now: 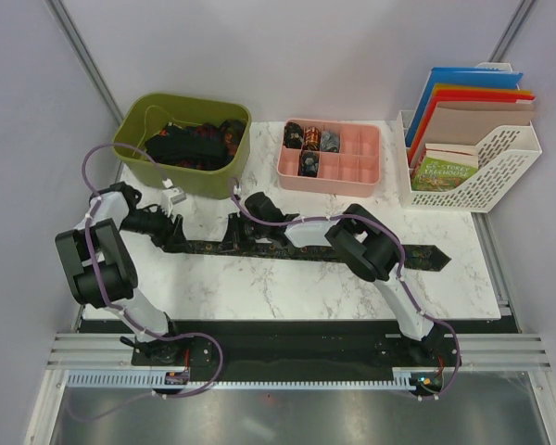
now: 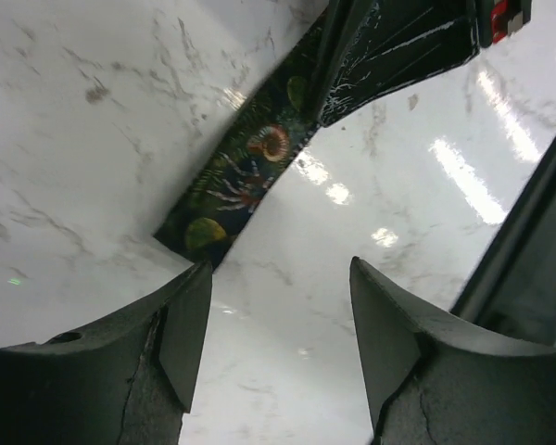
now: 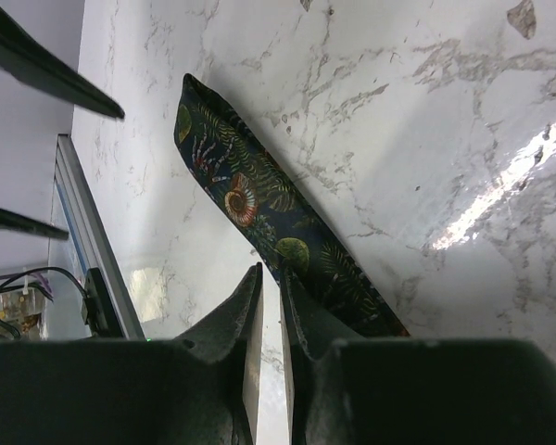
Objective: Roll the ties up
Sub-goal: Roll the tie at the center of the board.
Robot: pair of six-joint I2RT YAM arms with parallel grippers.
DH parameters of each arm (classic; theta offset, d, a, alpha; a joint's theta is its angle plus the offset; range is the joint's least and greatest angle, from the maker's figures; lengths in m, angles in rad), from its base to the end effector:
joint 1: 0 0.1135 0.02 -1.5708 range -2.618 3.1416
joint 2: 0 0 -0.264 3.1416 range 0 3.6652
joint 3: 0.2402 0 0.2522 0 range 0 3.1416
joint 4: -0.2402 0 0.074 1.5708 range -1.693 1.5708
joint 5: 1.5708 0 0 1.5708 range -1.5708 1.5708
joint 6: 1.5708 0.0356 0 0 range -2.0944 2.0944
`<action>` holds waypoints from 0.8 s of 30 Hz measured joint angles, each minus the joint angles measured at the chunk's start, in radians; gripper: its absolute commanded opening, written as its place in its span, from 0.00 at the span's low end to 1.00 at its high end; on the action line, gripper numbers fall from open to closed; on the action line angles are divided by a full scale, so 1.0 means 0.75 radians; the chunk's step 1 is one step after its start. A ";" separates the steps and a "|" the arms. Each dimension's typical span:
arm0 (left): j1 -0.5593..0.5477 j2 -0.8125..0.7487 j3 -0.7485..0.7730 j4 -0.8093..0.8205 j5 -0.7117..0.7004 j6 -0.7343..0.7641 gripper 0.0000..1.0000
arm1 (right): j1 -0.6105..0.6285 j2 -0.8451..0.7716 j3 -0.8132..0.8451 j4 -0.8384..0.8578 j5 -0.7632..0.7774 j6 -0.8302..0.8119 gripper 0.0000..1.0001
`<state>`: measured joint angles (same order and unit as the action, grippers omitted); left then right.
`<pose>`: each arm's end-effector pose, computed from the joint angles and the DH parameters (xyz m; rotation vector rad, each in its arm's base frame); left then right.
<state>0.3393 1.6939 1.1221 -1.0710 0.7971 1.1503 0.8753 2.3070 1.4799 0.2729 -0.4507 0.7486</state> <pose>0.2761 0.0704 0.1948 0.9600 2.3332 -0.8426 0.3068 0.3918 0.1137 -0.4578 2.3756 1.3487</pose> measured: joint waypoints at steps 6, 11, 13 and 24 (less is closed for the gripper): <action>0.018 0.014 -0.053 0.090 0.000 -0.439 0.63 | -0.001 0.000 -0.006 0.006 0.005 0.000 0.20; 0.094 0.126 -0.045 0.198 -0.003 -0.688 0.58 | -0.001 0.000 -0.009 0.008 0.006 0.005 0.20; 0.113 0.158 -0.045 0.230 -0.012 -0.756 0.56 | -0.001 0.000 -0.009 0.008 0.006 0.006 0.20; 0.114 0.215 -0.061 0.396 -0.006 -0.976 0.49 | -0.001 0.000 -0.011 0.012 0.006 0.010 0.20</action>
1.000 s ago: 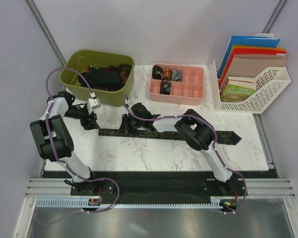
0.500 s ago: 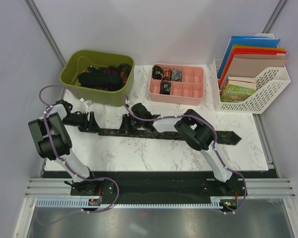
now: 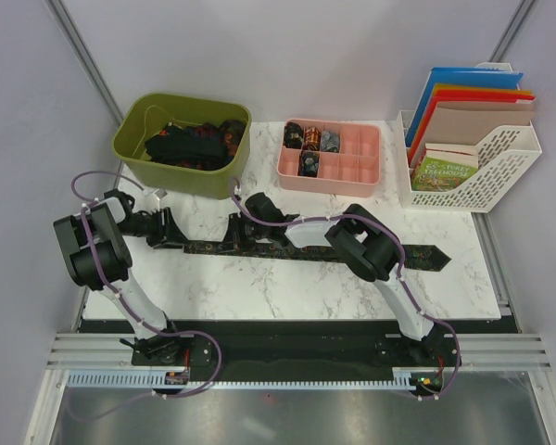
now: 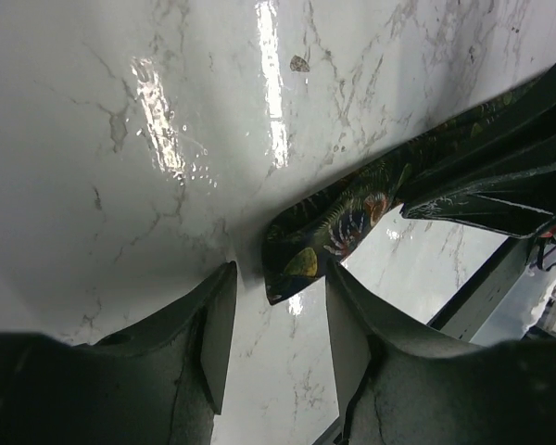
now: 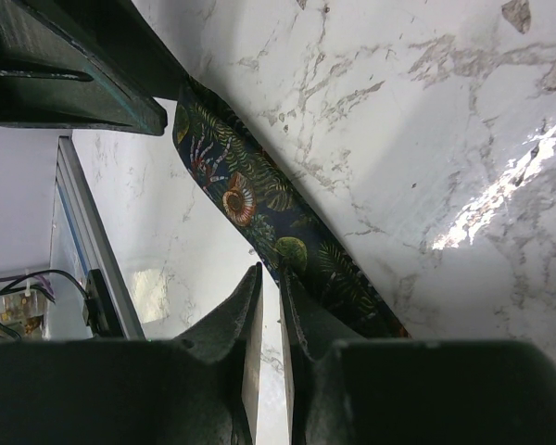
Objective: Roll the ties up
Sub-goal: Roll the tie at the center of the board.
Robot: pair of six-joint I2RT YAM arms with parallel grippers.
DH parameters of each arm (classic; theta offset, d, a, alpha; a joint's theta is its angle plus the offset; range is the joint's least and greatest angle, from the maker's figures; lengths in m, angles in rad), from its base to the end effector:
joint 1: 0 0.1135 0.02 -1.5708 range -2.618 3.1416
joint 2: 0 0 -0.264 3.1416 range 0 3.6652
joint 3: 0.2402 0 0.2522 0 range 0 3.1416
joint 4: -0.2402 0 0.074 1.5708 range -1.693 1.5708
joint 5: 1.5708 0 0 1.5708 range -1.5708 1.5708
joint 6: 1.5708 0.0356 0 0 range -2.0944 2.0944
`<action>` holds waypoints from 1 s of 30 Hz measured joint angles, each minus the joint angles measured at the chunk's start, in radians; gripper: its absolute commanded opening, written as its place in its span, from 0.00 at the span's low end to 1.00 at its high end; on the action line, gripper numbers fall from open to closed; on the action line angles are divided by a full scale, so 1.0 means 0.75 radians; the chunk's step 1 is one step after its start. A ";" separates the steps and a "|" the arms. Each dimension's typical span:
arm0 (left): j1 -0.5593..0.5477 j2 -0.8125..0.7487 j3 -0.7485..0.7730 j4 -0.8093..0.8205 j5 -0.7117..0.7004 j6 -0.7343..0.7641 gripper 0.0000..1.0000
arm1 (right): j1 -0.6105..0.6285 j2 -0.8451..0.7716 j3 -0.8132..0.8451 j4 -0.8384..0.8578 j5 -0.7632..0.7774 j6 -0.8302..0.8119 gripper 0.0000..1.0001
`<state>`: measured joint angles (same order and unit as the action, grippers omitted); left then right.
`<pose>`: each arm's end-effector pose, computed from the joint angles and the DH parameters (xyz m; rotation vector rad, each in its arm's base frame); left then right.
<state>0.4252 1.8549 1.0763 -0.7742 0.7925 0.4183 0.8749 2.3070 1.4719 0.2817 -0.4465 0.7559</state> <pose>0.2950 0.1057 0.1386 0.0008 2.6274 -0.9933 0.3064 0.3908 0.1120 -0.4461 2.3781 1.3481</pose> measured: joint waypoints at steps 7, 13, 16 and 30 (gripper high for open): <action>0.000 0.012 -0.006 0.034 -0.008 -0.065 0.39 | 0.000 0.000 -0.002 0.004 0.000 0.004 0.20; 0.000 0.012 -0.006 0.037 0.004 -0.085 0.33 | -0.001 0.000 -0.002 0.004 0.000 0.006 0.20; 0.000 0.017 -0.006 0.036 0.018 -0.085 0.36 | -0.001 0.000 -0.002 0.004 0.000 0.006 0.20; 0.000 0.026 -0.006 0.025 0.045 -0.095 0.02 | -0.001 0.000 -0.002 0.005 0.000 0.010 0.20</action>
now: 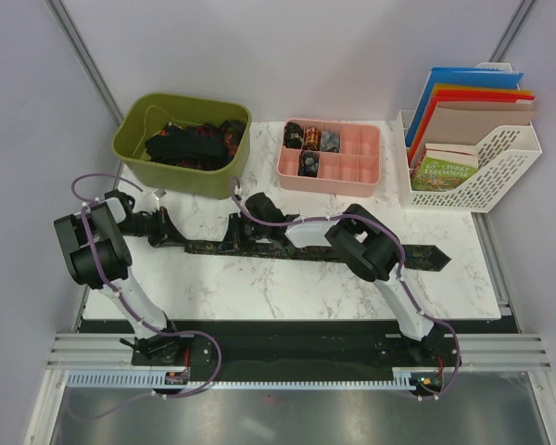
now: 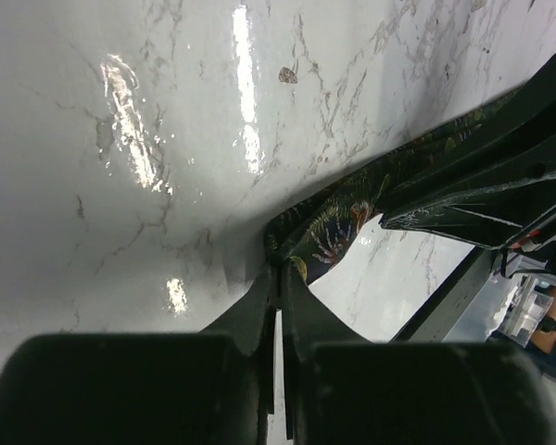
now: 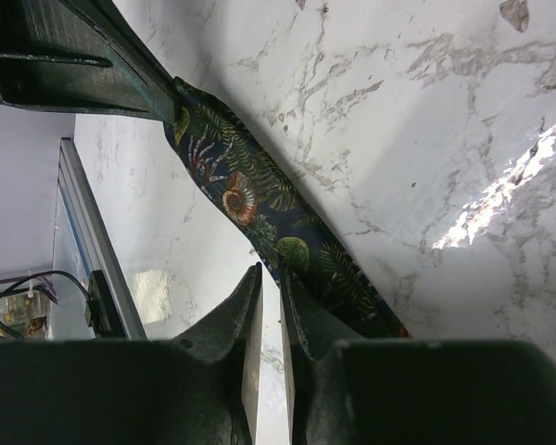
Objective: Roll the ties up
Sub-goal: Roll the tie at the center of the board.
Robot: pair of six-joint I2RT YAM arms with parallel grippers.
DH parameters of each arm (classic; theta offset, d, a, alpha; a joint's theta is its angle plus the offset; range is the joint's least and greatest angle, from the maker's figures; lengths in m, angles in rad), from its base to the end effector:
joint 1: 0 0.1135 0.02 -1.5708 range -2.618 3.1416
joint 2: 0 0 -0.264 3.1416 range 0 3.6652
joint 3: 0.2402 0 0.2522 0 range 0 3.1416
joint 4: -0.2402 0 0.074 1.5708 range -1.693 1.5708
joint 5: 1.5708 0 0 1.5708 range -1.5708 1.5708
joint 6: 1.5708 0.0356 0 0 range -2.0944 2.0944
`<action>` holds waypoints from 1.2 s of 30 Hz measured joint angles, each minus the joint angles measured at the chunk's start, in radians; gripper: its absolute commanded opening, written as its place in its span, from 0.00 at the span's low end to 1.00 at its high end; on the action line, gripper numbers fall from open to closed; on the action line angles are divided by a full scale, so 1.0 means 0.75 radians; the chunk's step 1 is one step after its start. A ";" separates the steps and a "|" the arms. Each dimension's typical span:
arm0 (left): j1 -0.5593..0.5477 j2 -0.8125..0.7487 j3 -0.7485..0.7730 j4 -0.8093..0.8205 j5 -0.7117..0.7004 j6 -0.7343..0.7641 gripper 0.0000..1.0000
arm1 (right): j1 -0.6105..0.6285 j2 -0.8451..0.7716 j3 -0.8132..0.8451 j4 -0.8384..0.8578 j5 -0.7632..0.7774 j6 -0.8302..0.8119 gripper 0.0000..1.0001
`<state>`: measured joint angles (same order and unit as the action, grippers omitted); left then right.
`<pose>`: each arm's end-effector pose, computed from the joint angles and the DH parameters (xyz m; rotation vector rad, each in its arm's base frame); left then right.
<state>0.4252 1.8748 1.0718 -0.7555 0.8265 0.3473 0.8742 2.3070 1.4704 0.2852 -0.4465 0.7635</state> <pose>0.2964 0.1055 0.1327 -0.0950 2.6198 -1.0588 0.3067 0.3906 0.1119 -0.4369 2.3798 1.3522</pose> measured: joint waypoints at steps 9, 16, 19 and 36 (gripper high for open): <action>-0.022 -0.146 0.000 -0.050 0.034 -0.006 0.02 | 0.001 0.000 0.000 0.004 -0.002 0.002 0.26; -0.138 -0.237 0.000 -0.069 -0.024 -0.031 0.02 | -0.009 -0.012 -0.006 0.009 -0.030 0.010 0.40; -0.201 -0.267 0.000 -0.069 -0.073 -0.055 0.02 | -0.032 -0.064 -0.059 -0.002 -0.048 0.015 0.45; -0.546 -0.313 -0.020 0.021 -0.264 -0.421 0.02 | -0.179 -0.397 -0.375 -0.009 -0.133 0.020 0.55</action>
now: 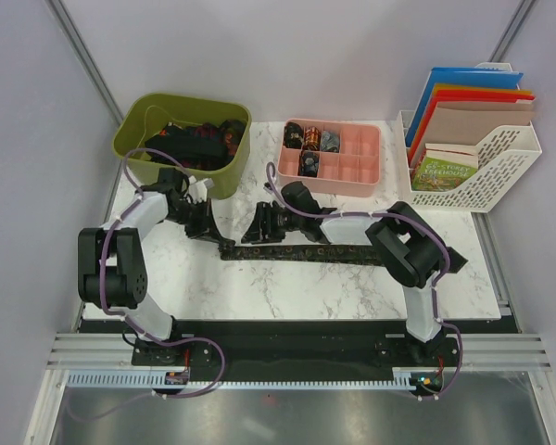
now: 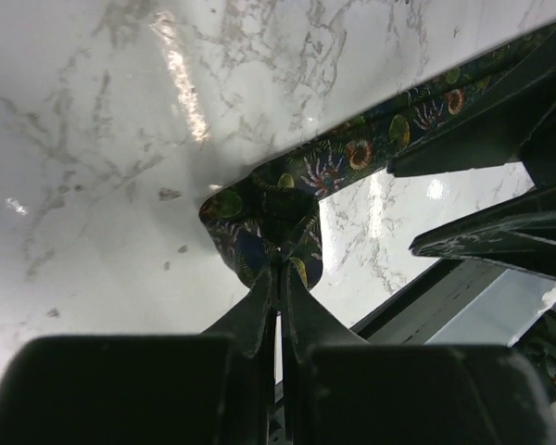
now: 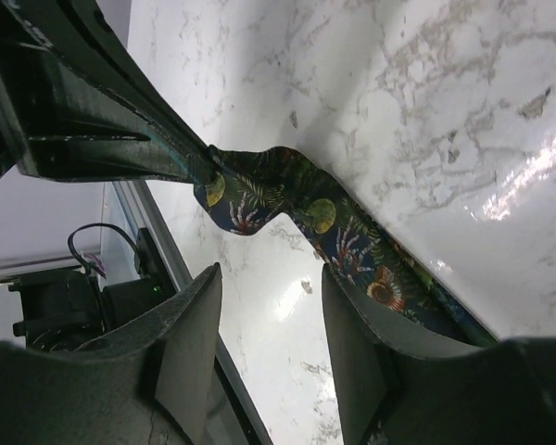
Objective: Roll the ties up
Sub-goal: Roll the tie at the center of the board.
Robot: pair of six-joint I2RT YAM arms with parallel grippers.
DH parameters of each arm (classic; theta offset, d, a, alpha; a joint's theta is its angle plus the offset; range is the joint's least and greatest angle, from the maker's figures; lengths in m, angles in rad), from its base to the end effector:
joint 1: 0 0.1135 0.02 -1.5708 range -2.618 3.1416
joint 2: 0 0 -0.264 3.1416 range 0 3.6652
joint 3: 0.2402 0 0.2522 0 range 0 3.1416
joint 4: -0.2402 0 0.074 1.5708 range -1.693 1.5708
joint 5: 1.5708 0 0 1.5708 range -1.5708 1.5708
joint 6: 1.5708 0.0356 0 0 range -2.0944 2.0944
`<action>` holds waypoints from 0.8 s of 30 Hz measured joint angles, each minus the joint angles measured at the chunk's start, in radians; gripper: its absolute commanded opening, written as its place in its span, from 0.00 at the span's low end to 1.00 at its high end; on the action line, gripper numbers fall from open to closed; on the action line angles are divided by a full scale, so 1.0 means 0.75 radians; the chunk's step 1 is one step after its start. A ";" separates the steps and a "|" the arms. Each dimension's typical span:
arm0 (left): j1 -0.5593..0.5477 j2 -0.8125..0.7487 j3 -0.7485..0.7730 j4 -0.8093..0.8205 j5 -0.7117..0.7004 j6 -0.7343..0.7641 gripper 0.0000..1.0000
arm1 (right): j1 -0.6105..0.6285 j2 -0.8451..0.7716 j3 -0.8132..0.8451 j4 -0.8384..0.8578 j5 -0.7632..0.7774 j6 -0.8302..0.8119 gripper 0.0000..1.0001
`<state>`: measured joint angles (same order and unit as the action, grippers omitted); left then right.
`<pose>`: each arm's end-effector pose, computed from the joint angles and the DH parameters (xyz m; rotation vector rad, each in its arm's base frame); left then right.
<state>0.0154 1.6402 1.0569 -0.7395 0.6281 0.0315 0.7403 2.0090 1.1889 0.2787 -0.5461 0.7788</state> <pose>0.3013 -0.0163 0.1924 0.1335 2.7493 -0.8850 0.3068 0.3054 0.1606 -0.3291 2.3726 1.4018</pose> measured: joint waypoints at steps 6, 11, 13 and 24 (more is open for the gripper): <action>-0.123 0.000 -0.005 0.031 -0.067 -0.142 0.03 | -0.010 -0.007 -0.061 0.002 -0.016 0.020 0.54; -0.184 0.001 -0.005 0.055 -0.106 -0.237 0.08 | -0.045 -0.043 -0.107 0.011 -0.035 0.031 0.55; -0.206 0.004 -0.005 0.061 -0.115 -0.277 0.08 | -0.058 -0.063 -0.134 0.023 -0.041 0.039 0.55; -0.340 0.112 0.006 0.138 -0.135 -0.463 0.11 | -0.070 -0.100 -0.207 0.108 -0.048 0.099 0.52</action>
<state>-0.2398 1.7245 1.0615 -0.6357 0.5266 -0.3157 0.6876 1.9343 1.0336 0.3599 -0.5823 0.8528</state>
